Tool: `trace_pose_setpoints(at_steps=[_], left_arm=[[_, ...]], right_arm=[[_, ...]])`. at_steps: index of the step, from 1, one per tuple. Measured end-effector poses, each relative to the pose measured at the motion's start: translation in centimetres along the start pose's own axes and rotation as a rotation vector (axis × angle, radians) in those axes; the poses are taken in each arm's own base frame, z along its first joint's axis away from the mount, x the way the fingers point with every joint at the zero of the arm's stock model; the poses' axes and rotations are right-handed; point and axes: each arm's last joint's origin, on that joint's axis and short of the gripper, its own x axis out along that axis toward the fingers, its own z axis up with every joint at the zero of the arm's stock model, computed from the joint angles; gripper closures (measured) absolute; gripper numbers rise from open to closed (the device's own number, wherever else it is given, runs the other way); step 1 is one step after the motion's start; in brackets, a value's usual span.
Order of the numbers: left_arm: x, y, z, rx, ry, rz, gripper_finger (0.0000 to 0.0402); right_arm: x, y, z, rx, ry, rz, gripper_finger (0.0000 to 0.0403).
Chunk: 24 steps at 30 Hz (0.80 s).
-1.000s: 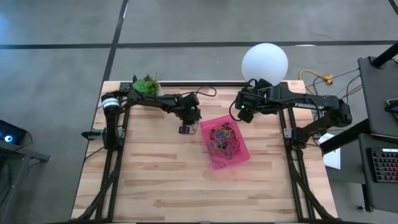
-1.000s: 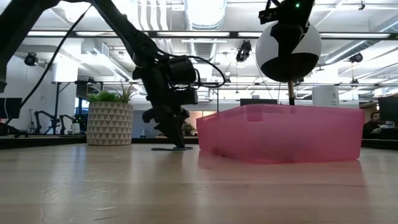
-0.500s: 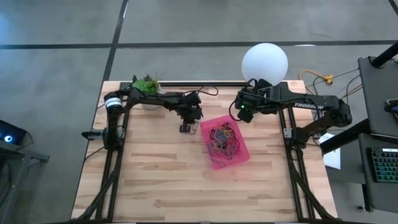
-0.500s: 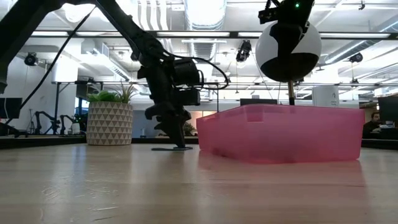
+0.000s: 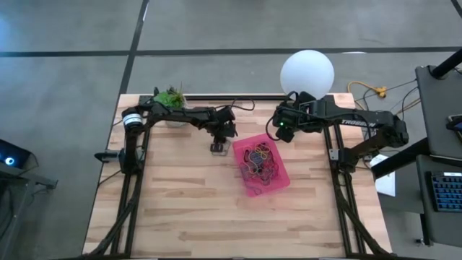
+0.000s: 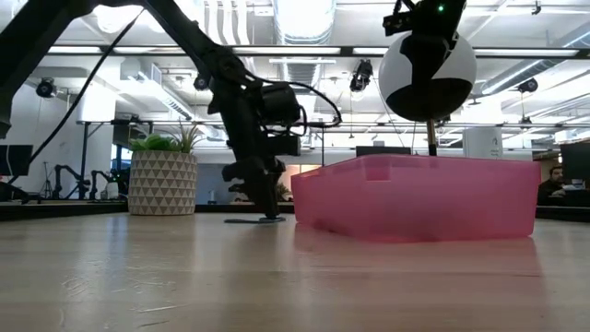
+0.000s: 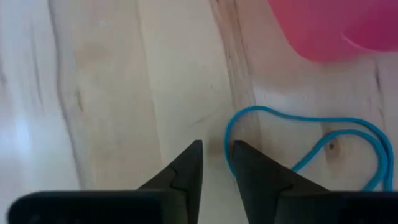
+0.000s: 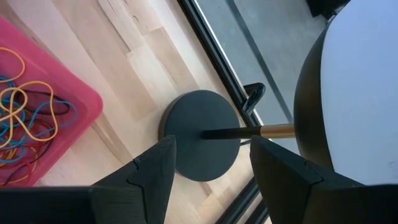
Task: Pick and place rubber bands into bin
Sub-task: Put the blue rubber band into the pink bin
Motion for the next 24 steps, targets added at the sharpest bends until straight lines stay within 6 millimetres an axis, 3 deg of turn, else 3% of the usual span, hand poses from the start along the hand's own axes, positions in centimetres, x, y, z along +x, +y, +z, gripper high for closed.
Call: trace_pose_setpoints(at_steps=[9, 24], left_arm=[[1.3, 0.0, -0.5, -0.011, 0.027, -0.047, 0.0309], [3.8, -0.8, -1.8, -0.042, 0.074, -0.232, 0.0385]], right_arm=[[0.3, 0.0, -0.1, -0.009, 0.005, -0.004, 0.0209], [0.4, 0.1, -0.2, -0.01, 0.009, -0.004, 0.0209]])
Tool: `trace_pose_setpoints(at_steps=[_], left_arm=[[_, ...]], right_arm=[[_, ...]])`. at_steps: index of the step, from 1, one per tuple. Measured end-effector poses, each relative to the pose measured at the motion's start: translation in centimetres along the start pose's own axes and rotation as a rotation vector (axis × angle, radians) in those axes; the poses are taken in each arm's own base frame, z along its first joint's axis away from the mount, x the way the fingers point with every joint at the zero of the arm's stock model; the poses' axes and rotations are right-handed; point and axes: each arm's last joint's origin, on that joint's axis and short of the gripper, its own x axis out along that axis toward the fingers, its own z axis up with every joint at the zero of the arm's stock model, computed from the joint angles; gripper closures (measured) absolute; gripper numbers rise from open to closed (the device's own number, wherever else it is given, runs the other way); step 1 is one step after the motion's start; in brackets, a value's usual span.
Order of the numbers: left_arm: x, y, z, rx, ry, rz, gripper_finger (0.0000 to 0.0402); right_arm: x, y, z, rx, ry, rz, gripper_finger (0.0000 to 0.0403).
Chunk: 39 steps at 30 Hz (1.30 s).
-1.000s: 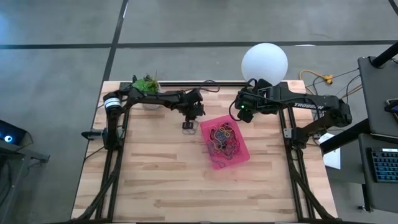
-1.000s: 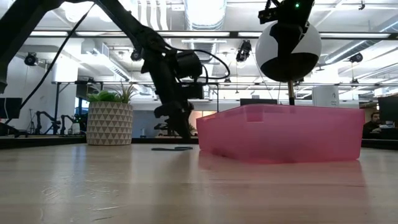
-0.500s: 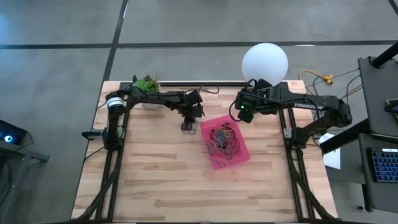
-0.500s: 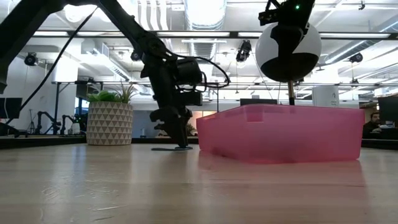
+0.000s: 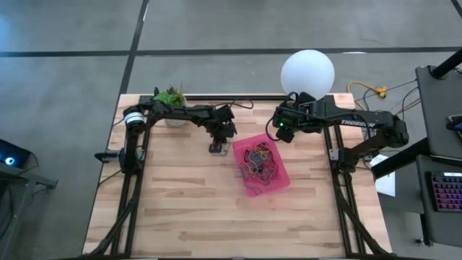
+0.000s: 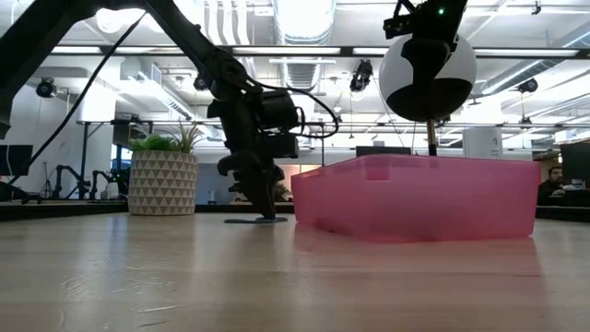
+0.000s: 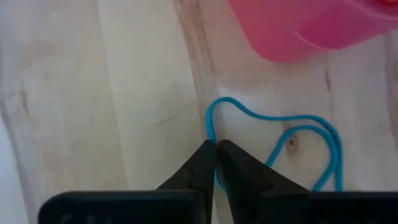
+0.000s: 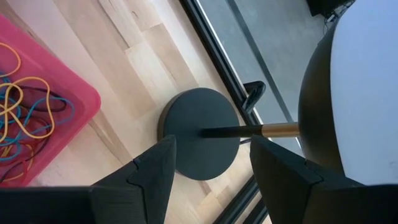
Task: Pick and place rubber bands into bin
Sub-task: Put the blue rubber band into the pink bin
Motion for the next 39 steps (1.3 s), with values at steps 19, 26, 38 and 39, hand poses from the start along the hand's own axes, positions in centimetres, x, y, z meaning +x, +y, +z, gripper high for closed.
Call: trace_pose_setpoints(at_steps=[19, 26, 38, 39], left_arm=[[-4.1, -1.9, 1.1, 0.0, -0.103, -0.136, 0.0401], [-4.4, -3.2, 0.9, -0.022, -0.088, -0.225, 0.0401], [-4.1, -4.4, 2.0, 0.059, 0.004, 0.035, 0.0401], [-4.1, -4.5, 2.0, 0.062, 0.005, 0.034, 0.0401]], right_arm=[[0.0, 0.0, 0.0, -0.025, 0.001, 0.001, 0.0209], [0.0, 0.0, 0.0, -0.044, 0.001, 0.003, 0.0209], [0.3, 0.2, -0.2, -0.053, 0.01, -0.005, 0.0209], [0.4, 0.2, -0.3, -0.056, 0.013, -0.007, 0.0209]])
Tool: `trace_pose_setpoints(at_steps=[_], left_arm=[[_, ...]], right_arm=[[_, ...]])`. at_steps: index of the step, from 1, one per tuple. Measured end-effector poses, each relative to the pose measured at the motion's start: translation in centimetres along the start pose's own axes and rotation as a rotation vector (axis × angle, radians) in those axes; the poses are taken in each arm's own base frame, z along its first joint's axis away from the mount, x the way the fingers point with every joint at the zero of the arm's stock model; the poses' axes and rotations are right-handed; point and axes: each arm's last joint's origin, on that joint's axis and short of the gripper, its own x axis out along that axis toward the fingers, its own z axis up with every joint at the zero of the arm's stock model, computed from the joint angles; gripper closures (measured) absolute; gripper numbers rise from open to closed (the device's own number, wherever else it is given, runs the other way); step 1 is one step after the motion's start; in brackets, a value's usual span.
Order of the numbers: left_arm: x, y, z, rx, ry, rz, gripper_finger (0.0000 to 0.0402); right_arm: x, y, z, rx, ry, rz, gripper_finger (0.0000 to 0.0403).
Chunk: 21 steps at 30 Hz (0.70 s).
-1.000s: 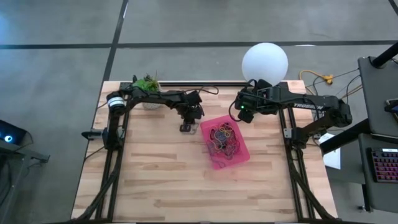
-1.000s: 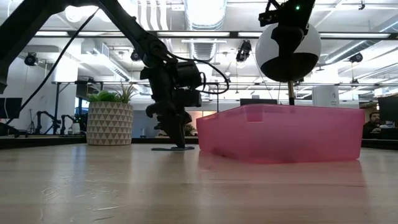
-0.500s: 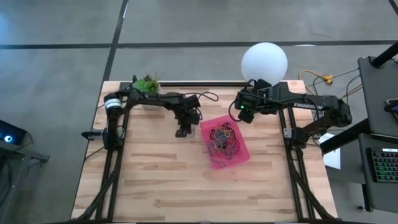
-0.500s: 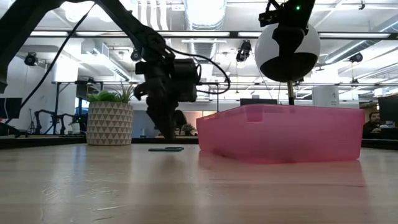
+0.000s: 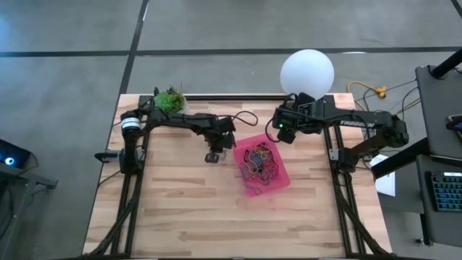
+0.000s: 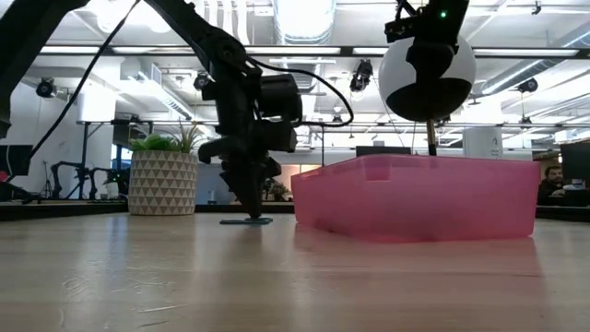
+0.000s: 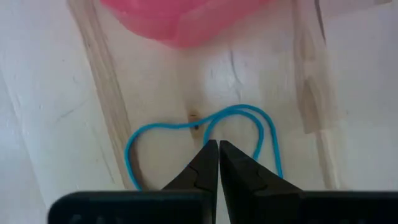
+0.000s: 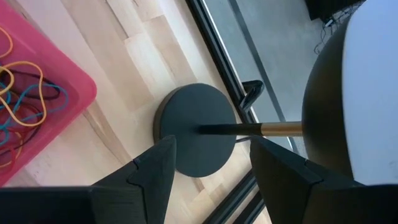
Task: Pick and place rubber bands into bin
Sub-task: Put the blue rubber band into the pink bin
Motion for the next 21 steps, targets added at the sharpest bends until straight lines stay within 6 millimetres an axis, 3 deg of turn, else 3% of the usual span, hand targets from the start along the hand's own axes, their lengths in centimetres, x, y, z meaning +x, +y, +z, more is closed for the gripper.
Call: trace_pose_setpoints(at_steps=[10, 15, 21], left_arm=[[-0.9, -2.0, 0.9, 0.008, -0.009, -0.008, 0.0392], [-1.3, -2.8, 1.1, -0.024, -0.012, -0.009, 0.0339], [-0.4, -3.8, 1.1, -0.011, 0.003, -0.008, 0.028]], right_arm=[[0.4, 0.3, -0.3, -0.014, 0.019, 0.002, 0.0209], [0.4, 0.3, -0.3, -0.065, 0.02, 0.004, 0.0209], [0.5, 0.3, -0.4, -0.155, 0.021, 0.008, 0.0209]])
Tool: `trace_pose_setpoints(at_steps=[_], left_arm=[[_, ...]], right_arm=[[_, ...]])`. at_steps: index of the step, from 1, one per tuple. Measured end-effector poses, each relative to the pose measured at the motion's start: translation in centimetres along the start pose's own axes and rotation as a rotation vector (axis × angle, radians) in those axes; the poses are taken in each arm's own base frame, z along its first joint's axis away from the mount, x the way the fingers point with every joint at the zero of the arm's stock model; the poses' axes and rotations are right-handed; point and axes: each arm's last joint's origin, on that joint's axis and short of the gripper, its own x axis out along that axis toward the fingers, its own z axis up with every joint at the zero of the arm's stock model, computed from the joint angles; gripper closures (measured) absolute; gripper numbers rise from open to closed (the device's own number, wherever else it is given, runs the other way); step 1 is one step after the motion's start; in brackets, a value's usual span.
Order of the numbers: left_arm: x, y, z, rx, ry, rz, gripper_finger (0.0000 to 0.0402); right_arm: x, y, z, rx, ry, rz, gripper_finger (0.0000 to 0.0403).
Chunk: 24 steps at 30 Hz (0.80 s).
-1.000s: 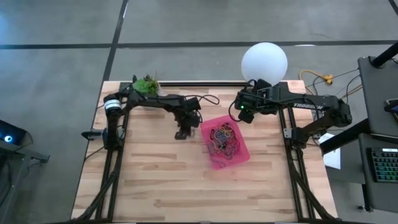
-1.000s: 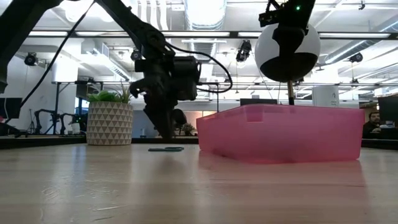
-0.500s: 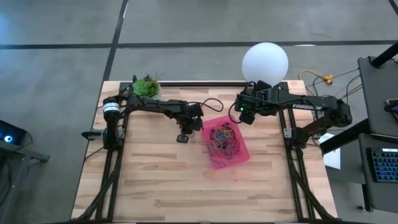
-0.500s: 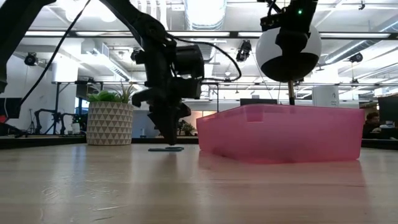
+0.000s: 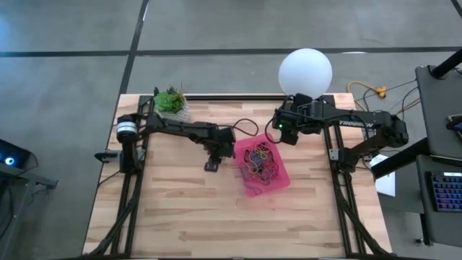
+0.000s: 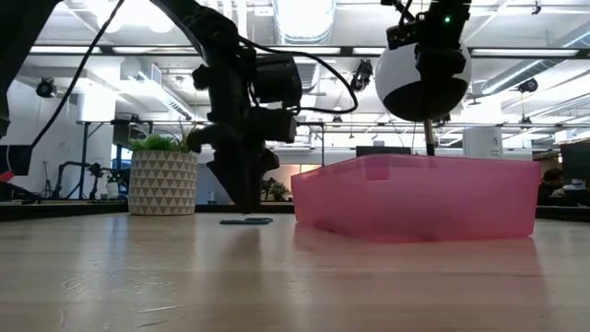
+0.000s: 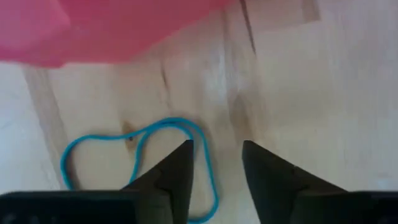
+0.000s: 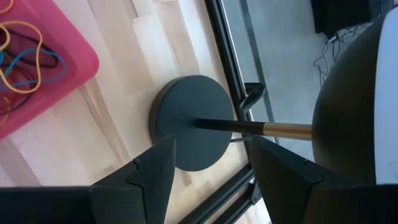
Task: Pick and place rubber bands into bin
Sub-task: Put the blue rubber band into the pink bin
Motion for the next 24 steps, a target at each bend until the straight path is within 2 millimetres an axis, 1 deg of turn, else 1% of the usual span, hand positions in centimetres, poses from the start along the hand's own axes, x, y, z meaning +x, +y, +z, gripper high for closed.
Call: trace_pose_setpoints(at_steps=[5, 9, 19, 22, 24], left_arm=[[0.8, 0.2, -0.2, -0.027, -0.01, 0.162, 0.0261], [1.1, 0.5, -0.6, -0.051, -0.003, 0.177, 0.026], [1.3, 0.0, -0.8, -0.168, -0.03, 0.021, 0.026], [1.3, -0.2, -1.0, -0.181, -0.023, -0.041, 0.026], [1.7, -0.3, -1.1, -0.178, -0.019, -0.055, 0.026]], right_arm=[[0.0, 0.0, 0.0, -0.031, 0.0, 0.0, 0.0209], [0.0, 0.0, 0.0, -0.05, -0.003, 0.0, 0.0209], [0.0, 0.0, 0.4, -0.084, -0.036, -0.004, 0.0209], [0.0, 0.0, 0.6, -0.091, -0.052, -0.004, 0.0209], [0.1, 0.0, 0.7, -0.092, -0.056, -0.005, 0.0209]])
